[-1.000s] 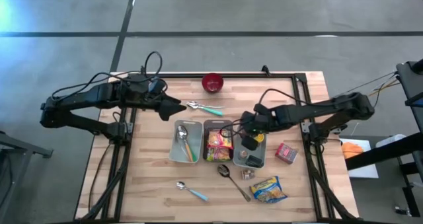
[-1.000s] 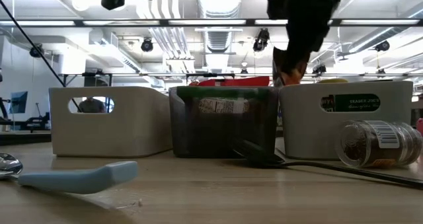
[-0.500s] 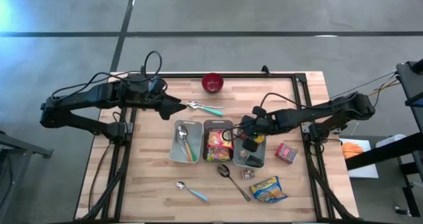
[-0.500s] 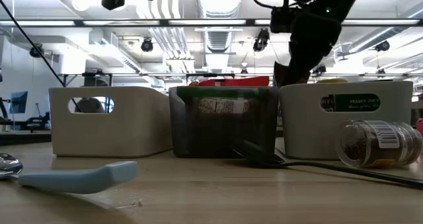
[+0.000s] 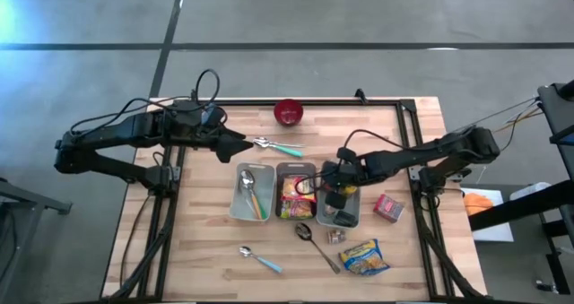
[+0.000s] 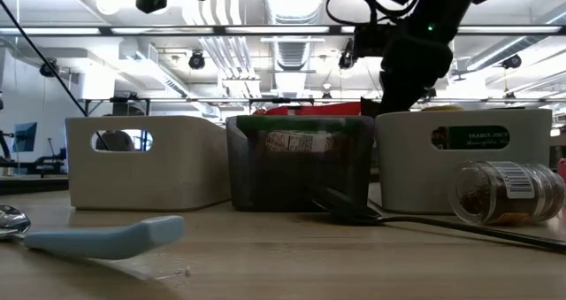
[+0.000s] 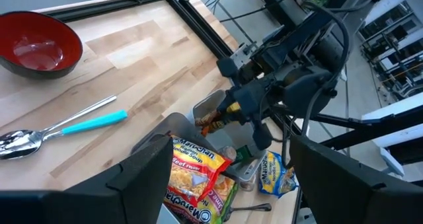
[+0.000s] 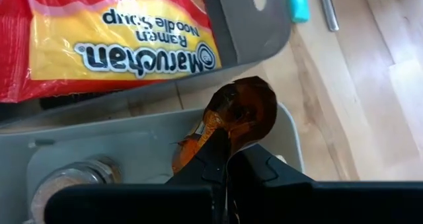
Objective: Pick & Place Food Item
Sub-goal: Put the orange seasoning pack into the right gray bin
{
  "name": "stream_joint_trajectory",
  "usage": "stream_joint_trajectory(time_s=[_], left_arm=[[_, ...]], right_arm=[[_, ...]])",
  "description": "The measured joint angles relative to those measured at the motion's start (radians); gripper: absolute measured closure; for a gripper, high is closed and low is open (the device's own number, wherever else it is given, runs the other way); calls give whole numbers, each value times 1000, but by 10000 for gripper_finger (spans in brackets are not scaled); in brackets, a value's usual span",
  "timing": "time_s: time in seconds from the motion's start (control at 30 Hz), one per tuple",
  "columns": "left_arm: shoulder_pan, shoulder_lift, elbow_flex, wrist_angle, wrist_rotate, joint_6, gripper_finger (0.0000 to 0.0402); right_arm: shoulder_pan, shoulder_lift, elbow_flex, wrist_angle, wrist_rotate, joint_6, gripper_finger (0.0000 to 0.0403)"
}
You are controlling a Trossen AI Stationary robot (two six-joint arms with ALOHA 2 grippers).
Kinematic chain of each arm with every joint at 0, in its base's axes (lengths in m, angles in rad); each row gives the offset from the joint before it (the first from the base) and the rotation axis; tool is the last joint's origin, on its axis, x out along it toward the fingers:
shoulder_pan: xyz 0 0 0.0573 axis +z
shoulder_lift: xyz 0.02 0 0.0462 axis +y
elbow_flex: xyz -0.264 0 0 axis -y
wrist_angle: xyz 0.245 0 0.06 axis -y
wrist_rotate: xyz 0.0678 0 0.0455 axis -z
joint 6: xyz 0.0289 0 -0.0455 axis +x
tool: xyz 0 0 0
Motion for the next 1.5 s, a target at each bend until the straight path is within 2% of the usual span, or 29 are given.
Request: stream_joint_trajectory(time_s=[0.2, 0.83, 1.07, 1.17, 1.5], left_arm=[[0, 0, 0, 0, 0, 0, 97], [0, 0, 0, -4, 3, 0, 97], [-1, 0, 0, -4, 4, 1, 97], [-1, 0, 0, -4, 4, 2, 97], [-1, 0, 0, -4, 4, 3, 97]], right_arm=[[1, 37, 23, 0, 3, -18, 395], [1, 36, 21, -23, 1, 1, 394], [1, 36, 21, -22, -49, -1, 389], [3, 36, 20, -23, -55, -3, 365], [3, 37, 19, -68, -57, 2, 240]])
